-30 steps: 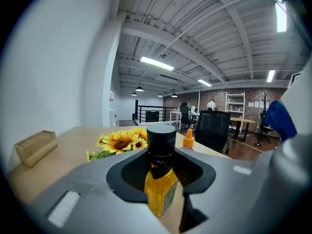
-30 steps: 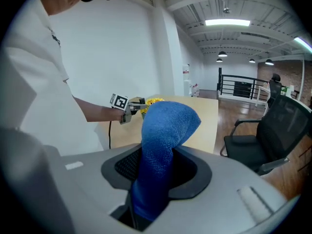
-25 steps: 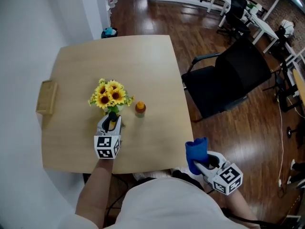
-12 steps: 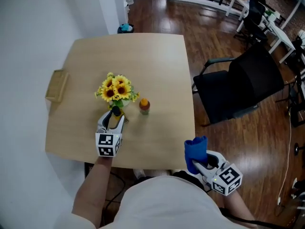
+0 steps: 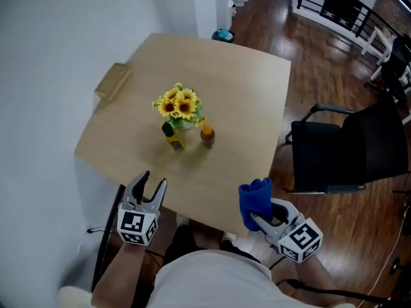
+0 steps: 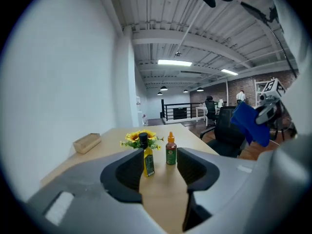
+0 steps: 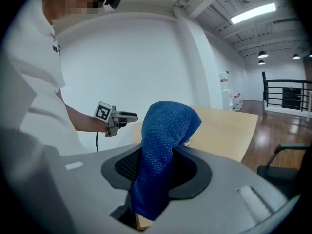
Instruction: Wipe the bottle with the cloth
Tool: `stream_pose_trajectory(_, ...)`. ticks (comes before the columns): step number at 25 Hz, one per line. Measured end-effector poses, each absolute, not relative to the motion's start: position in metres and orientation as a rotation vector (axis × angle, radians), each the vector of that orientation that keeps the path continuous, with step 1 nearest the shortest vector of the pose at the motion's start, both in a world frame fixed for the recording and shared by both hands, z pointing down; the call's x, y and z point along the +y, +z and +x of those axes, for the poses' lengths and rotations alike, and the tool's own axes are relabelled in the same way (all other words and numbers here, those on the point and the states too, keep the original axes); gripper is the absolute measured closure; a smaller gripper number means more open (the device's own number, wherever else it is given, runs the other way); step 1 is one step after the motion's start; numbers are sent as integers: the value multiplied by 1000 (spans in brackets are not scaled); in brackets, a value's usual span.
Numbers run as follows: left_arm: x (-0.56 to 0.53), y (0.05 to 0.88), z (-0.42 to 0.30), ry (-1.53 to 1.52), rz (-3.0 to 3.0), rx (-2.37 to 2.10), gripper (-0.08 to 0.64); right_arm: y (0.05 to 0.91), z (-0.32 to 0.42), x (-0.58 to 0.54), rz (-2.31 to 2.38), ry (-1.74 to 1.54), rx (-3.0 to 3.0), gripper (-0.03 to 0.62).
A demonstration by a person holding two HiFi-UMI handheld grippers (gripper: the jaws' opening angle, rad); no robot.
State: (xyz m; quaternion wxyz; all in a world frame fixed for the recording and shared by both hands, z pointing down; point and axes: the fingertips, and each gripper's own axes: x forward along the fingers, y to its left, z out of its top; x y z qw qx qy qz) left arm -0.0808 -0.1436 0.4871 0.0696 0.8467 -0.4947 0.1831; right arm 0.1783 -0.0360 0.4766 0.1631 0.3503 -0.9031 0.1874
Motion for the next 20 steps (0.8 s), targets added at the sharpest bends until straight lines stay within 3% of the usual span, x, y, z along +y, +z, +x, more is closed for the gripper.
stream_pose_trajectory(11, 11, 459, -55, 468, 2430, -1499, 354, 472, 161, 2, 717, 449, -2675, 437)
stream_pose_trajectory(20, 124, 441, -61, 302, 2500, -1462, 357, 467, 150, 129, 783, 455, -2640, 437)
